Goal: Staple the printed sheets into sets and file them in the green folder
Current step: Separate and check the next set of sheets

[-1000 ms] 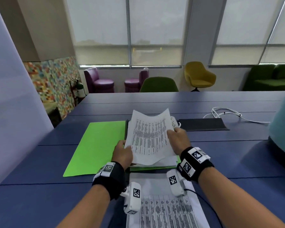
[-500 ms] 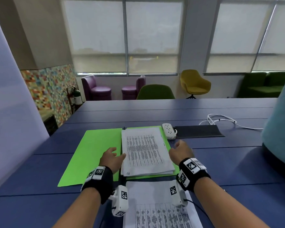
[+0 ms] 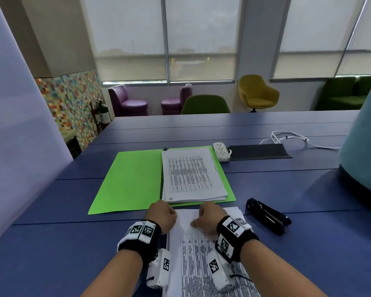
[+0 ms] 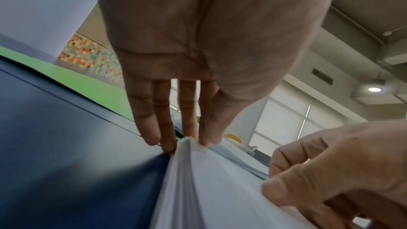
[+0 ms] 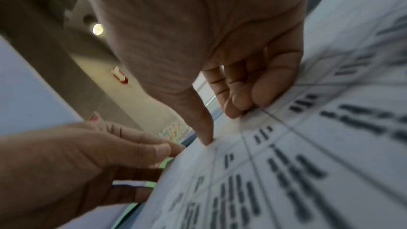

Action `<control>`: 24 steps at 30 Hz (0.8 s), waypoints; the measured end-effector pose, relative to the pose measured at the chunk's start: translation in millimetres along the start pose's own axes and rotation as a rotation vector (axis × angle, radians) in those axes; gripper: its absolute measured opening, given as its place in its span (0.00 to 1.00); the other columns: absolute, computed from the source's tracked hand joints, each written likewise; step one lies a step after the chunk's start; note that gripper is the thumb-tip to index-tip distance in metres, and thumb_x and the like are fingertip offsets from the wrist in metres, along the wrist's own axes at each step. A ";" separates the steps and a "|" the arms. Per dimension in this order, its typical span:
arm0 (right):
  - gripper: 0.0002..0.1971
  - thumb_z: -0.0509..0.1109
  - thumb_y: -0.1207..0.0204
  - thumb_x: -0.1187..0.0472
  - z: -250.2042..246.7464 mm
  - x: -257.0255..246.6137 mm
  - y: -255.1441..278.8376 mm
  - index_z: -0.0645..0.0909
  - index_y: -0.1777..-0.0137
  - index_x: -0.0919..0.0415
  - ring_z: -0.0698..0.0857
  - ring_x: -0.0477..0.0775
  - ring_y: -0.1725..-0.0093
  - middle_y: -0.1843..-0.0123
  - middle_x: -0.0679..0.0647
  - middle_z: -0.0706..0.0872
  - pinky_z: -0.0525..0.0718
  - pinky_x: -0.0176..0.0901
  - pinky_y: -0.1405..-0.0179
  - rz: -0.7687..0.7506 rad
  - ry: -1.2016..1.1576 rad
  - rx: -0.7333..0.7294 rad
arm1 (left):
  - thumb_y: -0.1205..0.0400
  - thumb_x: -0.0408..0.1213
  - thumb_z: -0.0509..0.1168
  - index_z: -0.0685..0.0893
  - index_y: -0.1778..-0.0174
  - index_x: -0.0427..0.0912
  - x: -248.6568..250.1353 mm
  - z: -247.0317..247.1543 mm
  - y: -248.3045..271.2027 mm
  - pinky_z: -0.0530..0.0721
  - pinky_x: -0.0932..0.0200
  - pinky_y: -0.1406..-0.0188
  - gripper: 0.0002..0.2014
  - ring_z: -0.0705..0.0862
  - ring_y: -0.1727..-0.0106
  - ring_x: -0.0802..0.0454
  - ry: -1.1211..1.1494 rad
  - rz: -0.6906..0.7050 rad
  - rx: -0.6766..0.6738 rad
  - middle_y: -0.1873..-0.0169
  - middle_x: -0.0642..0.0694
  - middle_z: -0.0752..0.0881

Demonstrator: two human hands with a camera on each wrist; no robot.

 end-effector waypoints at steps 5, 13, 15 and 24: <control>0.14 0.76 0.33 0.51 1.1 3.6 3.9 0.72 0.61 0.52 0.80 0.54 0.57 0.58 0.50 0.81 0.75 0.44 0.64 -0.027 -0.039 0.046 | 0.23 0.40 0.67 0.93 0.56 0.41 -3.6 3.2 4.6 0.87 0.59 0.48 0.10 0.89 0.51 0.48 -0.062 0.031 0.016 0.54 0.45 0.92; 0.15 0.77 0.32 0.50 0.8 6.5 6.7 0.72 0.59 0.52 0.84 0.55 0.51 0.51 0.51 0.85 0.81 0.46 0.57 -0.061 -0.052 0.072 | 0.24 0.42 0.73 0.88 0.41 0.46 -7.7 3.1 2.9 0.82 0.58 0.34 0.15 0.85 0.38 0.52 -0.087 0.080 0.075 0.38 0.49 0.87; 0.15 0.77 0.33 0.49 0.7 6.7 7.0 0.72 0.59 0.52 0.85 0.54 0.52 0.51 0.51 0.85 0.81 0.45 0.57 -0.062 -0.054 0.078 | 0.25 0.42 0.73 0.89 0.43 0.47 -8.8 3.5 2.9 0.82 0.59 0.34 0.15 0.85 0.38 0.52 -0.083 0.085 0.082 0.38 0.49 0.87; 0.15 0.76 0.34 0.49 2.3 8.9 4.6 0.76 0.54 0.54 0.84 0.52 0.53 0.52 0.48 0.84 0.83 0.45 0.56 -0.056 -0.063 0.087 | 0.27 0.46 0.75 0.89 0.47 0.47 -8.5 6.7 1.4 0.83 0.59 0.39 0.14 0.85 0.42 0.52 -0.119 0.068 0.071 0.41 0.49 0.87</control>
Point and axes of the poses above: each hand's wrist, its own y-axis away from the middle knuckle, its own z-axis out of the palm, x = y × z, the point moved 6 cm from there along -y, towards the middle knuckle
